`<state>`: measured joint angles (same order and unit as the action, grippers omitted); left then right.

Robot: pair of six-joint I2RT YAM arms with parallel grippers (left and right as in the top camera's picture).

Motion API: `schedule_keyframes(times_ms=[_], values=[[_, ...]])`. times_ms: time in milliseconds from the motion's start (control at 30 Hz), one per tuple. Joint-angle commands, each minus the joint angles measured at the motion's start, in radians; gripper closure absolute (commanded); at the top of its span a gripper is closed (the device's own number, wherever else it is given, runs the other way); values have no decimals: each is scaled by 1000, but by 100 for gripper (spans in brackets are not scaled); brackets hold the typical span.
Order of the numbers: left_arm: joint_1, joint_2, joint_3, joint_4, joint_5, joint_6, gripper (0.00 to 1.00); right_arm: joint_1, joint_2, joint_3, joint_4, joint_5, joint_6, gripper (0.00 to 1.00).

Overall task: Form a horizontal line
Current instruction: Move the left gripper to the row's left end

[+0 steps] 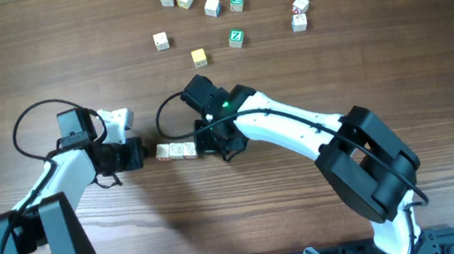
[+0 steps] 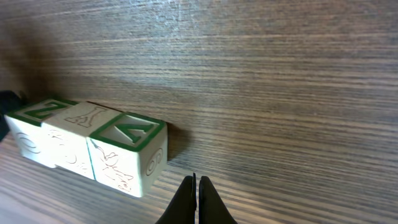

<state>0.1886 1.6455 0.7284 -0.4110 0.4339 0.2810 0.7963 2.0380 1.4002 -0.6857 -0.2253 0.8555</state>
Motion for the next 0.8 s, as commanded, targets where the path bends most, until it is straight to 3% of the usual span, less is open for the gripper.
schedule_keyframes(times_ms=[0,767], values=[[-8,51,-7,7,-27,56,96,-3,3,-8,-11,69,42,95],[-8,51,-7,-24,15,52,96,13,85,-8,85,-53,5,95]])
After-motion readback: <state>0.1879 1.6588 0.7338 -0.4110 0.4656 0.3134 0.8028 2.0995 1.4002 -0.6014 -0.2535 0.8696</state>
